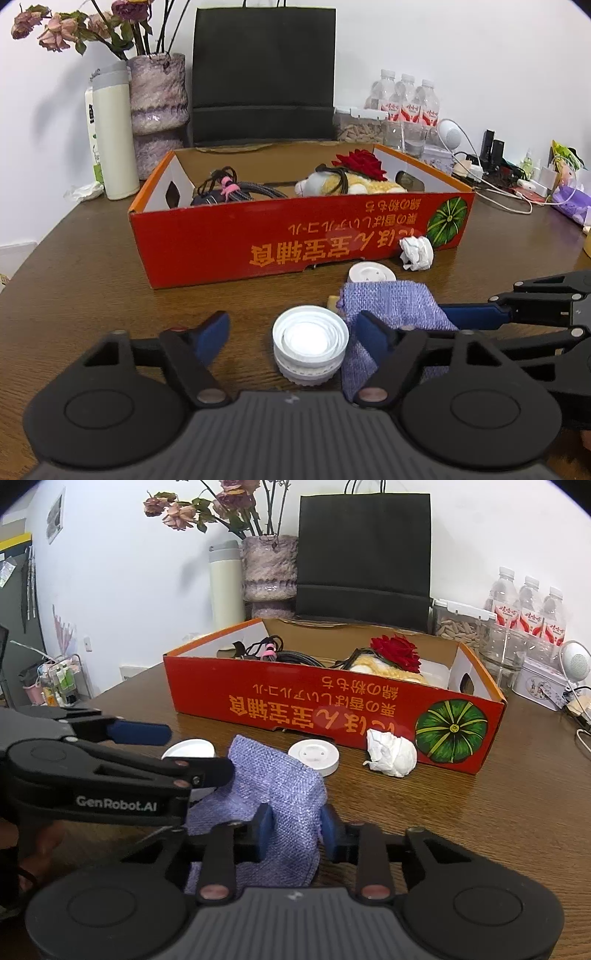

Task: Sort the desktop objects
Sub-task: 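Grasp the white cap stack with the left tool while the right tool grasps the lavender pouch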

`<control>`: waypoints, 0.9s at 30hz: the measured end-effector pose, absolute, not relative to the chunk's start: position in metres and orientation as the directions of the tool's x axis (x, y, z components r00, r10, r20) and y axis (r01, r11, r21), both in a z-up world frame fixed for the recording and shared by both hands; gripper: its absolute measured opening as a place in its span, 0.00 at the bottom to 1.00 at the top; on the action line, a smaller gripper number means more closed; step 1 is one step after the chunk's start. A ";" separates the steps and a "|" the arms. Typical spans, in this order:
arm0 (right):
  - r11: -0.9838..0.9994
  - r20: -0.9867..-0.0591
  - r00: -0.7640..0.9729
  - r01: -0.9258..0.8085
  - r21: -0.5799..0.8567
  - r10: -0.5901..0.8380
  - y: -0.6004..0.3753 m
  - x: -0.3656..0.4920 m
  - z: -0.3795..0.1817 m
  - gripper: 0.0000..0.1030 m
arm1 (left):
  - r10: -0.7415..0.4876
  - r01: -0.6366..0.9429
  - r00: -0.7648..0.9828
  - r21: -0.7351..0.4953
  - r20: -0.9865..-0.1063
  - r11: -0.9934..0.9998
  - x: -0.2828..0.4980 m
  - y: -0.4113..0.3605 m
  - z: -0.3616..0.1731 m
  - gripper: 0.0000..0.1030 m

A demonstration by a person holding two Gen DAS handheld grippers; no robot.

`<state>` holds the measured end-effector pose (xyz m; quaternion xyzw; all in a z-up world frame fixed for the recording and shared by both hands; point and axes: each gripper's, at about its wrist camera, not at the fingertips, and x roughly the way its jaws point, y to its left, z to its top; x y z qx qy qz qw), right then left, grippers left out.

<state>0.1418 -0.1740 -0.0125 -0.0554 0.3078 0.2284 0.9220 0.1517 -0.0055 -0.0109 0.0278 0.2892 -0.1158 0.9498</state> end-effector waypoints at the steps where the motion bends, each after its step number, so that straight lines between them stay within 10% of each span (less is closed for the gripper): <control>1: 0.889 -0.592 0.707 -0.456 0.037 0.387 -0.174 0.141 -0.012 0.19 | -0.207 0.239 0.804 -0.016 -0.557 0.971 0.151 -0.005 -0.011 0.66; 9: 0.889 -0.573 0.723 -0.458 0.018 0.385 -0.173 0.136 -0.010 0.09 | -0.220 0.264 0.803 0.000 -0.554 0.964 0.146 -0.009 -0.011 0.41; 27: 0.897 -0.555 0.746 -0.442 0.003 0.369 -0.176 0.132 -0.008 0.09 | -0.210 0.272 0.831 0.047 -0.515 0.961 0.134 -0.014 -0.006 0.40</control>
